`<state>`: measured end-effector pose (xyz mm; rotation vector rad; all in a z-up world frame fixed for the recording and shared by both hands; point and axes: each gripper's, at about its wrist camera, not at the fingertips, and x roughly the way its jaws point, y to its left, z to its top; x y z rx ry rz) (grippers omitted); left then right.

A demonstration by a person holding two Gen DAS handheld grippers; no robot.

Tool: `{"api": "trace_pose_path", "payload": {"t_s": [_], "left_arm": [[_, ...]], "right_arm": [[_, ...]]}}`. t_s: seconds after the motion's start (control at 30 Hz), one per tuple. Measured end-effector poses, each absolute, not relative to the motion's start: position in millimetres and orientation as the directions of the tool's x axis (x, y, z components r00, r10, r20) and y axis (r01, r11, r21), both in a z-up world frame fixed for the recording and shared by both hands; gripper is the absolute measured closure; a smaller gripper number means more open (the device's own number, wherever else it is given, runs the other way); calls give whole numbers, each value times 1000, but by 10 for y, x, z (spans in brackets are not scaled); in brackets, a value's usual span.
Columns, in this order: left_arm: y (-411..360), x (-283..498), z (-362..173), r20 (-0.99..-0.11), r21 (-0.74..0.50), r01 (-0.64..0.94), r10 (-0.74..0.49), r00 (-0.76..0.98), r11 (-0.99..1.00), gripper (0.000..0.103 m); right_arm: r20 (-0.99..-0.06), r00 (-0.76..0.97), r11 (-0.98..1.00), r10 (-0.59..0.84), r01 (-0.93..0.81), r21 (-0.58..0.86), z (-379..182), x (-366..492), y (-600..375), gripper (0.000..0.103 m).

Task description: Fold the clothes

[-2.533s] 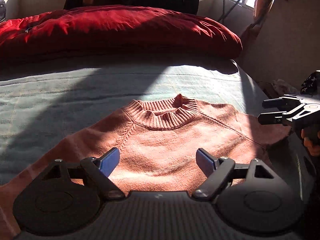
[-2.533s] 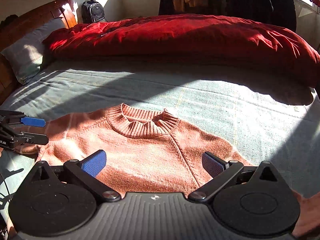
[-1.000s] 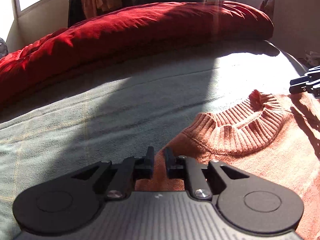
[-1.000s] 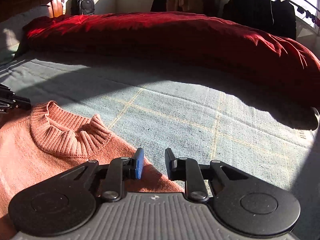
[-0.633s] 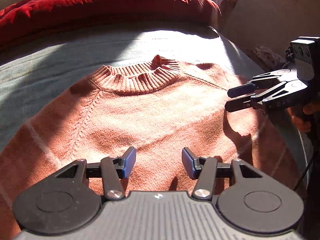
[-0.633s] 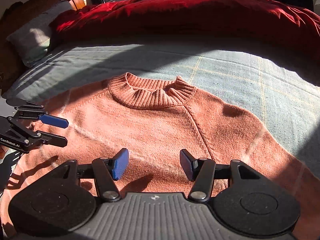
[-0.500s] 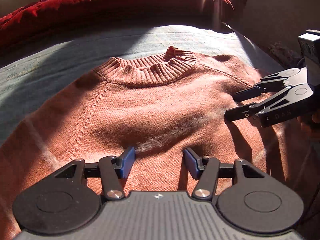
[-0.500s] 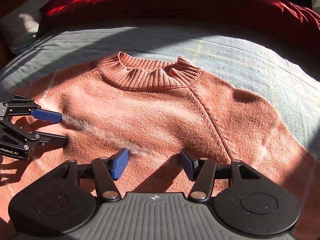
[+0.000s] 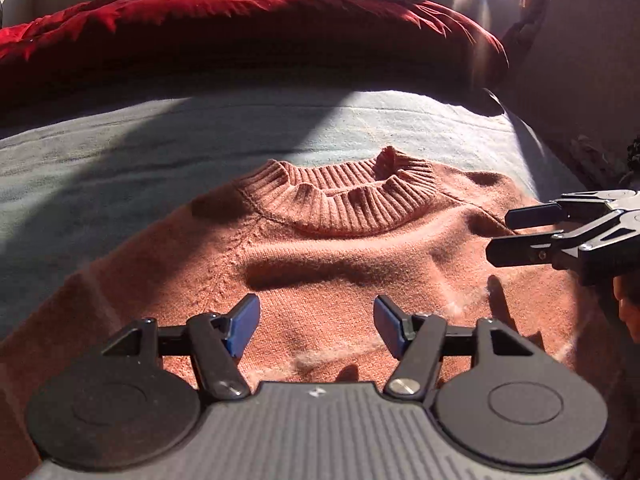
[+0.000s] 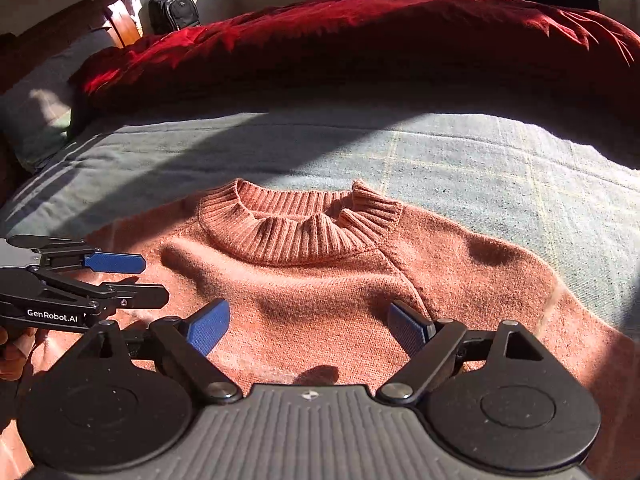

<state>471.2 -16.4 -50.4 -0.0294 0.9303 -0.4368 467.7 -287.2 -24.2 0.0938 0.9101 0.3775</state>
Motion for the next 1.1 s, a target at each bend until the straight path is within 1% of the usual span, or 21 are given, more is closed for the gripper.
{"api": "trace_pose_path", "payload": {"t_s": [0.07, 0.23, 0.27, 0.3, 0.33, 0.37, 0.43, 0.47, 0.5, 0.57, 0.63, 0.73, 0.83, 0.87, 0.93, 0.97, 1.03, 1.07, 1.1], "left_arm": [[-164, 4691, -554, -778, -244, 353, -400, 485, 903, 35], [-322, 4999, -742, -763, -193, 311, -341, 549, 931, 35], [-365, 5082, -764, -759, -184, 307, -333, 559, 934, 35], [-408, 5166, -787, -755, -174, 302, -324, 570, 937, 34], [-450, 5249, -809, -751, -164, 298, -315, 581, 940, 37], [-498, 5316, -814, -752, -129, 277, -276, 598, 952, 40], [-512, 5461, -832, -737, -107, 267, -256, 625, 958, 35], [-517, 5534, -841, -729, -96, 262, -247, 638, 960, 30], [-476, 5561, -838, -726, -119, 250, -256, 639, 961, 30], [-388, 5610, -831, -718, -168, 225, -276, 639, 960, 30], [-351, 5511, -762, -720, -161, 234, -276, 637, 959, 31], [-316, 5253, -635, -728, -138, 279, -288, 622, 950, 31], [-290, 4891, -534, -747, -166, 362, -356, 561, 917, 31], [-283, 4797, -525, -747, -182, 385, -382, 544, 905, 29], [-235, 4606, -551, -748, -185, 413, -401, 529, 892, 29], [-227, 4586, -587, -761, -151, 397, -363, 537, 905, 29], [-150, 4624, -687, -779, -29, 339, -234, 582, 940, 29], [-97, 4655, -735, -776, 28, 311, -175, 606, 950, 25], [20, 4706, -756, -776, 36, 278, -149, 613, 960, 20]], "right_arm": [[-749, 547, 925, 374, -275, 261, -243, 4658, -2902, 9], [-788, 539, 954, 297, -210, 216, -620, 5065, -2762, 7], [-789, 547, 959, 280, -203, 199, -689, 5136, -2725, 2], [-784, 562, 962, 262, -212, 170, -713, 5184, -2669, 0], [-779, 578, 965, 245, -220, 140, -738, 5232, -2613, 0], [-772, 593, 967, 230, -225, 116, -758, 5279, -2568, 0], [-743, 626, 968, 237, -218, 126, -752, 5391, -2580, 0], [-734, 641, 971, 225, -214, 110, -741, 5452, -2593, 0], [-735, 647, 976, 203, -196, 97, -742, 5526, -2627, 0], [-731, 647, 976, 218, -167, 143, -697, 5575, -2749, 0], [-717, 652, 969, 247, -148, 199, -607, 5557, -2874, 1], [-716, 644, 963, 270, -175, 205, -408, 5325, -2961, 0], [-755, 578, 948, 308, -250, 196, -328, 5070, -2958, 0], [-766, 549, 938, 334, -275, 212, -341, 4983, -2967, 0], [-792, 495, 928, 358, -281, 243, -455, 4875, -3003, 0], [-803, 475, 927, 360, -276, 252, -524, 4841, -3027, 0], [-788, 484, 921, 380, -280, 272, -577, 4802, -3110, 0], [-777, 488, 914, 398, -287, 287, -580, 4786, -3153, 1], [-767, 493, 908, 412, -290, 301, -576, 4765, -3196, 1]]}}
